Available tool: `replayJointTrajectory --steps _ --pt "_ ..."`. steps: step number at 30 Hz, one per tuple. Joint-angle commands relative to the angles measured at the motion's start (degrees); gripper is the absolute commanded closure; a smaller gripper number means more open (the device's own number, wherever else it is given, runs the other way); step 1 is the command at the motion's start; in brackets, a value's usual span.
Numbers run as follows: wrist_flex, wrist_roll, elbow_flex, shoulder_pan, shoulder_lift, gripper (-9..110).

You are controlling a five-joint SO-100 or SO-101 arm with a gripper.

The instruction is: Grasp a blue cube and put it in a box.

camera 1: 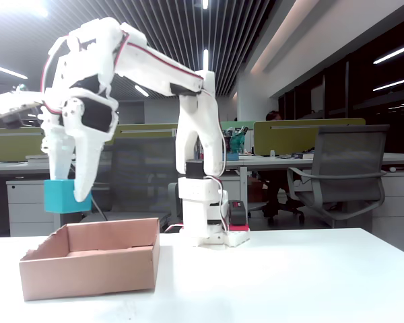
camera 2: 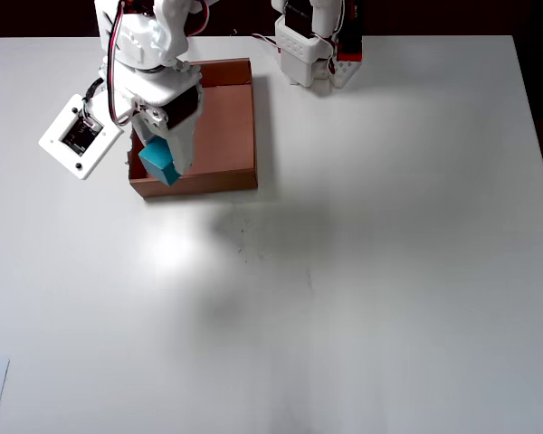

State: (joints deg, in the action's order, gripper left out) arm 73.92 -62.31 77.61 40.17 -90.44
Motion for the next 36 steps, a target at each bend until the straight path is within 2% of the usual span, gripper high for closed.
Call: replayJointTrajectory --steps 1,13,19,36 --pt "0.70 0.35 2.29 2.20 -7.12 92" --pt "0.53 3.08 24.52 10.20 -24.35 92" --pt "-3.25 3.60 35.07 11.07 -29.97 92" --pt "-28.83 5.71 58.18 10.55 -28.04 92"
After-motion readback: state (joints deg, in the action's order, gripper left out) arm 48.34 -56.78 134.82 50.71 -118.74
